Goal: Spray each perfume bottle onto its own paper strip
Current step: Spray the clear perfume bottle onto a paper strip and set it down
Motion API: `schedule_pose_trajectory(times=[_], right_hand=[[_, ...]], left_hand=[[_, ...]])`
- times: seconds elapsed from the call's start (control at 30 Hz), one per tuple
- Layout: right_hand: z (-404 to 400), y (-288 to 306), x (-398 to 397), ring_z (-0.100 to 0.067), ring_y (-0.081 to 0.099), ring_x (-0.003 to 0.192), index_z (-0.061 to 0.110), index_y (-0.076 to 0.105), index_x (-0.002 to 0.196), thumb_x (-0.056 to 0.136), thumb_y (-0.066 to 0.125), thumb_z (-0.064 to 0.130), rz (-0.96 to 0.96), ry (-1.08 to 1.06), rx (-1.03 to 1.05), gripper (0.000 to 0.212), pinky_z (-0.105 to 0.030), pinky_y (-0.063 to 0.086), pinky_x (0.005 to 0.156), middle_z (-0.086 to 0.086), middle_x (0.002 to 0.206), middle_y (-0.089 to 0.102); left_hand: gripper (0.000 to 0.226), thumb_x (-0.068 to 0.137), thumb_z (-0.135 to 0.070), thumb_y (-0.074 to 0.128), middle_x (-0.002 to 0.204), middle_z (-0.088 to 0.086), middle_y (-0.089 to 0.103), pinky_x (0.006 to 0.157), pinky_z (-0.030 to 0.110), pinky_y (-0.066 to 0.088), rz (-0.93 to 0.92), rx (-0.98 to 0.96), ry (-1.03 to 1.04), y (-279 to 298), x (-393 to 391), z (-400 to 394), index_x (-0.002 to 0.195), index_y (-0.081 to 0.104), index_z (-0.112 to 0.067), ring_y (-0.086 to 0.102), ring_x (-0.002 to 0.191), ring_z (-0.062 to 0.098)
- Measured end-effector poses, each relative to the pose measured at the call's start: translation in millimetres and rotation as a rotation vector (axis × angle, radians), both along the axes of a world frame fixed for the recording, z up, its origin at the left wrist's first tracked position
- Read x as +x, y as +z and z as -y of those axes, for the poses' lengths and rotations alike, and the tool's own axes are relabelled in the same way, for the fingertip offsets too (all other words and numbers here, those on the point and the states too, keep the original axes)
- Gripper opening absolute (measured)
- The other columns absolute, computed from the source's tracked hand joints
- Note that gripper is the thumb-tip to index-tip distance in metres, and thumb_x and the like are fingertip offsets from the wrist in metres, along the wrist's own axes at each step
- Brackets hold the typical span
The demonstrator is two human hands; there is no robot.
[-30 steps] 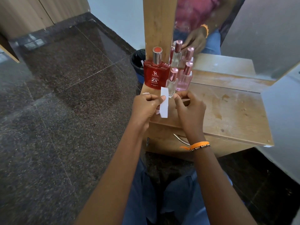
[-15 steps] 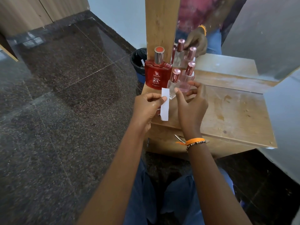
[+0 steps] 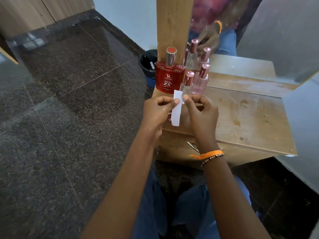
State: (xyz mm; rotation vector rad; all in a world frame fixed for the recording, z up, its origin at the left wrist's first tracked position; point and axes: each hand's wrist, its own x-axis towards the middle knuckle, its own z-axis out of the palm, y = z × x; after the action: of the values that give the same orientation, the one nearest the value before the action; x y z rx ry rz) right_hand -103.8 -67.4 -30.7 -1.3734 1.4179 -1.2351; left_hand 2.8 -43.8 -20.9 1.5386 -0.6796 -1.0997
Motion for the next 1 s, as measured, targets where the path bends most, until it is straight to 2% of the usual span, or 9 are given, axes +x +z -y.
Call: schedule_pose_trajectory(times=[0.13, 0.3, 0.4, 0.53, 0.63, 0.7, 0.87, 0.93, 1.0], right_hand=[[-2.6, 6.5, 2.8, -0.019, 0.071, 0.085, 0.013, 0.068, 0.092, 0.077, 0.076, 0.013, 0.250, 0.102, 0.194, 0.017, -0.035, 0.058, 0.079, -0.007, 0.086, 0.073], [-4.3, 13.5, -2.1, -0.012, 0.071, 0.073, 0.008, 0.068, 0.094, 0.076, 0.075, 0.006, 0.296, 0.073, 0.193, 0.020, -0.025, 0.059, 0.074, -0.002, 0.073, 0.071], [-5.8, 14.2, -3.3, -0.015, 0.070, 0.076, 0.012, 0.068, 0.092, 0.077, 0.075, 0.008, 0.277, 0.075, 0.217, 0.016, -0.028, 0.058, 0.077, -0.003, 0.074, 0.071], [-5.6, 13.5, -2.1, -0.012, 0.070, 0.075, 0.012, 0.068, 0.093, 0.080, 0.073, 0.011, 0.263, 0.077, 0.212, 0.014, -0.027, 0.059, 0.076, -0.004, 0.075, 0.071], [-3.5, 12.5, -2.9, -0.020, 0.071, 0.082, 0.012, 0.068, 0.094, 0.081, 0.073, 0.013, 0.253, 0.087, 0.227, 0.014, -0.033, 0.059, 0.080, -0.009, 0.082, 0.072], [-0.9, 10.4, -3.6, -0.019, 0.070, 0.079, 0.014, 0.068, 0.091, 0.080, 0.074, 0.018, 0.194, 0.037, 0.173, 0.014, -0.032, 0.058, 0.077, -0.007, 0.080, 0.072], [13.4, 6.5, -2.6, -0.003, 0.058, 0.063, 0.015, 0.064, 0.105, 0.076, 0.077, 0.023, -0.223, -0.048, -0.134, 0.033, -0.006, 0.043, 0.060, 0.008, 0.069, 0.061], [19.9, 6.1, 0.2, -0.005, 0.054, 0.062, 0.015, 0.063, 0.113, 0.077, 0.077, 0.024, -0.343, -0.016, -0.175, 0.039, -0.006, 0.039, 0.058, 0.006, 0.069, 0.059], [25.0, 5.0, 3.0, -0.008, 0.052, 0.061, 0.013, 0.064, 0.110, 0.078, 0.076, 0.026, -0.397, -0.006, -0.195, 0.036, -0.014, 0.041, 0.057, 0.003, 0.068, 0.059]], left_hand=[[0.004, 0.082, -0.012, 0.069, 0.085, 0.002, 0.072, 0.064, 0.024, 0.058, 0.017, -0.031, -0.058, 1.2, -0.4, -4.5, 0.081, 0.073, -0.013, 0.070, 0.080, 0.013], [0.016, 0.084, -0.005, 0.065, 0.087, -0.002, 0.069, 0.064, 0.017, 0.057, 0.000, -0.022, -0.123, 2.7, -0.3, -10.5, 0.100, 0.070, -0.004, 0.067, 0.088, 0.014], [0.015, 0.085, -0.007, 0.065, 0.086, -0.002, 0.069, 0.059, 0.015, 0.054, -0.024, -0.013, -0.158, 5.1, 0.6, -13.3, 0.098, 0.070, -0.005, 0.067, 0.084, 0.010], [0.015, 0.083, -0.008, 0.068, 0.085, -0.001, 0.069, 0.063, 0.017, 0.057, -0.017, -0.005, -0.155, 6.5, -1.1, -14.8, 0.097, 0.070, -0.004, 0.067, 0.081, 0.009], [0.007, 0.081, -0.008, 0.069, 0.082, -0.001, 0.069, 0.063, 0.018, 0.057, 0.020, 0.001, -0.119, 5.8, -2.6, -13.4, 0.089, 0.070, -0.008, 0.067, 0.081, 0.011], [0.005, 0.081, -0.007, 0.069, 0.080, 0.000, 0.068, 0.063, 0.019, 0.056, 0.024, -0.002, -0.098, 5.0, -3.4, -11.6, 0.081, 0.068, -0.011, 0.067, 0.080, 0.013], [0.022, 0.080, -0.002, 0.068, 0.077, -0.001, 0.066, 0.049, 0.016, 0.049, 0.031, -0.008, 0.012, 3.5, -2.2, -6.7, 0.076, 0.056, -0.019, 0.066, 0.075, 0.012], [0.026, 0.080, 0.000, 0.067, 0.076, -0.002, 0.064, 0.046, 0.014, 0.047, 0.054, -0.027, 0.027, 3.6, -1.3, -6.3, 0.074, 0.052, -0.020, 0.064, 0.072, 0.009], [0.025, 0.081, 0.001, 0.066, 0.076, -0.003, 0.064, 0.047, 0.013, 0.047, 0.091, -0.043, 0.012, 3.5, -0.1, -6.1, 0.072, 0.055, -0.021, 0.064, 0.073, 0.008]])
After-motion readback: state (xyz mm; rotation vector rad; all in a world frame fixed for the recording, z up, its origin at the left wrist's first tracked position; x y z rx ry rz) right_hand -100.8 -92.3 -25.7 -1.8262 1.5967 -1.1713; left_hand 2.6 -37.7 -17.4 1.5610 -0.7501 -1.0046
